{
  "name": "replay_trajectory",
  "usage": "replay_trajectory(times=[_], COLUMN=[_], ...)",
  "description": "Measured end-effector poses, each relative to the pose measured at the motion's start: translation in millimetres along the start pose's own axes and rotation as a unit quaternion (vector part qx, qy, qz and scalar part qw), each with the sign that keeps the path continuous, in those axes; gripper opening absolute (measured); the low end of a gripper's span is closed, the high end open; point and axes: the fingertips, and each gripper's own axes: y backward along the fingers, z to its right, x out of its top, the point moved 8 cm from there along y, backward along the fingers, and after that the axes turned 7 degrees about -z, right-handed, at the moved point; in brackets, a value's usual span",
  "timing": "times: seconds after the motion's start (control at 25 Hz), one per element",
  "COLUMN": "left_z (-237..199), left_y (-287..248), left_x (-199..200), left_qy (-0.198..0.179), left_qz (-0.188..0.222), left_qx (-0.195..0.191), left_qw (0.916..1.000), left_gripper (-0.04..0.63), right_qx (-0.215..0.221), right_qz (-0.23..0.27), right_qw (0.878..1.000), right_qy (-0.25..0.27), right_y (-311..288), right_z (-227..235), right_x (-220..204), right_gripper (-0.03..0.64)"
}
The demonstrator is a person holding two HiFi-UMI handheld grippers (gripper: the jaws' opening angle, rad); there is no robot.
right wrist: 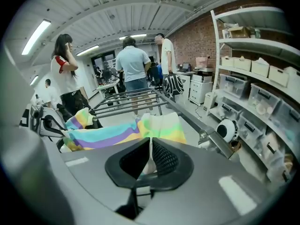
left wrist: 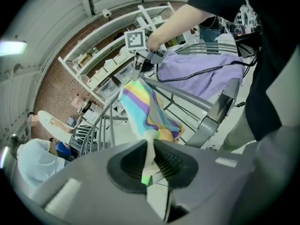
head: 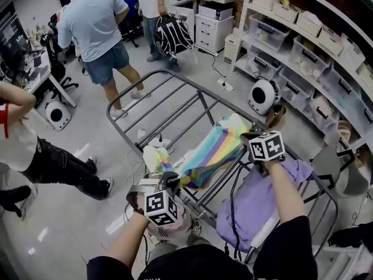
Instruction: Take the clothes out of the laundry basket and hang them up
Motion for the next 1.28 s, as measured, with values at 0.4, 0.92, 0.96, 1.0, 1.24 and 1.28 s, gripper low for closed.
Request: replay_trajectory(times=[0.4,0.92,0.96,1.0,1.24,1.28], left_z=[4,-14,-16,-19,-30,-30], left_y=[10,10,10,10,14,14], left_x=[-2,12,14,15,14,14], left_qy=[0.050,0.098,0.102,0.106,0.128,0.129], left_qz=[0.020,0.059,0.064,0.068,0.084,0.084], left_qx=[-0.003,0.028,0.028,0.030,0.048,0.049], left_qw=[0.9986,0.9931,0.9924,0.9915,0.9871,0.9868], left_gripper=[0.098,0.109,0.109,0.109,0.109,0.109], right_qx=[-0.036,-0.009,-0.001,0.010,0.029,0.020], right_qz=[0.025,0.002,0.007,0.016,0.019,0.020], right_qw=[0.999,1.000,1.000,1.000,0.999,0.999], right_qy=[-0.010,0.009,0.000,-0.011,0.033,0.047], right_y=[-11,-72,-72,-70,-72,-72], right_z=[5,-16,-15,-13,-18,-18], right_x=[25,65,65,64,59,59], right_gripper=[0.103,0.116,0.118,0.121,0.160,0.151])
